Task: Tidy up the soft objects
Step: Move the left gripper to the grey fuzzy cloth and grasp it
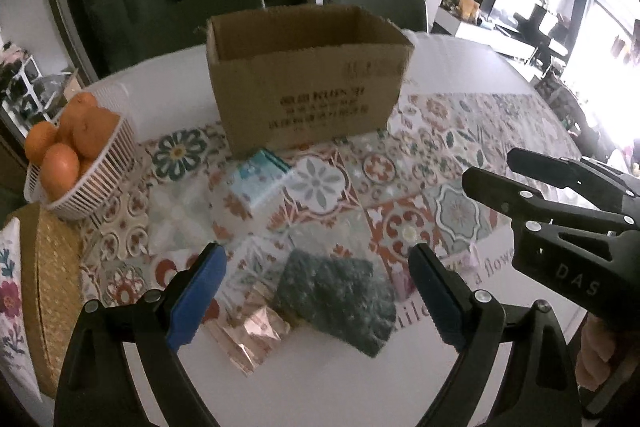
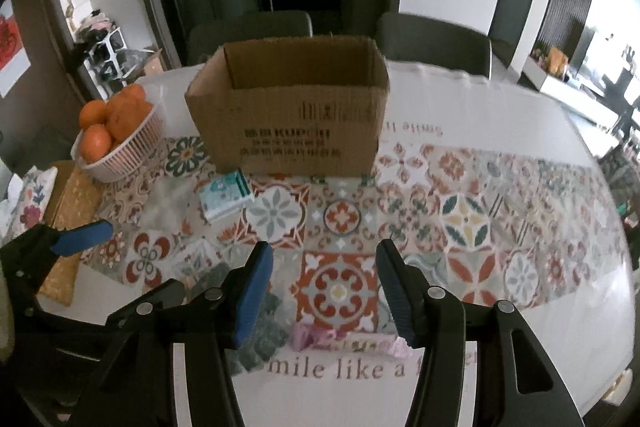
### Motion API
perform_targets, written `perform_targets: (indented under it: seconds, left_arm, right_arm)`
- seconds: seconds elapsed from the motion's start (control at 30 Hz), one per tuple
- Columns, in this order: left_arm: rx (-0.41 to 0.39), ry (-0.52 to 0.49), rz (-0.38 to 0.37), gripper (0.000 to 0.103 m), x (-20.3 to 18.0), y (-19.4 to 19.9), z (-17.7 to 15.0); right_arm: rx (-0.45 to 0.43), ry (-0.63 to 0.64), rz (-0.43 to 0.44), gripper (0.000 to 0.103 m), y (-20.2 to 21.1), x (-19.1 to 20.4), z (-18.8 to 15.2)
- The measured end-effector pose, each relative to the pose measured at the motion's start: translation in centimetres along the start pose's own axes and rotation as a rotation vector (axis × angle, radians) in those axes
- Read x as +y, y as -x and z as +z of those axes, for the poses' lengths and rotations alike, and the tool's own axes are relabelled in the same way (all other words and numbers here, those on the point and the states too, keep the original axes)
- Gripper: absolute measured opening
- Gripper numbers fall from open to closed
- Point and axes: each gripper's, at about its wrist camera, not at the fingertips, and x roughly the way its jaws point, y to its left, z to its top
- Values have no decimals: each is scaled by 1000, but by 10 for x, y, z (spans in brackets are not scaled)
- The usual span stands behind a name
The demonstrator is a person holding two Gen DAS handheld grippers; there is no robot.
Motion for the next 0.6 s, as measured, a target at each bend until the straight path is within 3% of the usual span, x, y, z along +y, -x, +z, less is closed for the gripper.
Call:
perform_targets:
  seconds: [0.23,0.6]
  left_arm:
    - [79,10,-54,93,-3,-18,-14]
    - [260,-71,-139,93,-18,-61,-33]
  right_arm:
    - [57,-25,0,55,-13,-1,-17]
    - [162,-75,-14,55,-36,-12,-42]
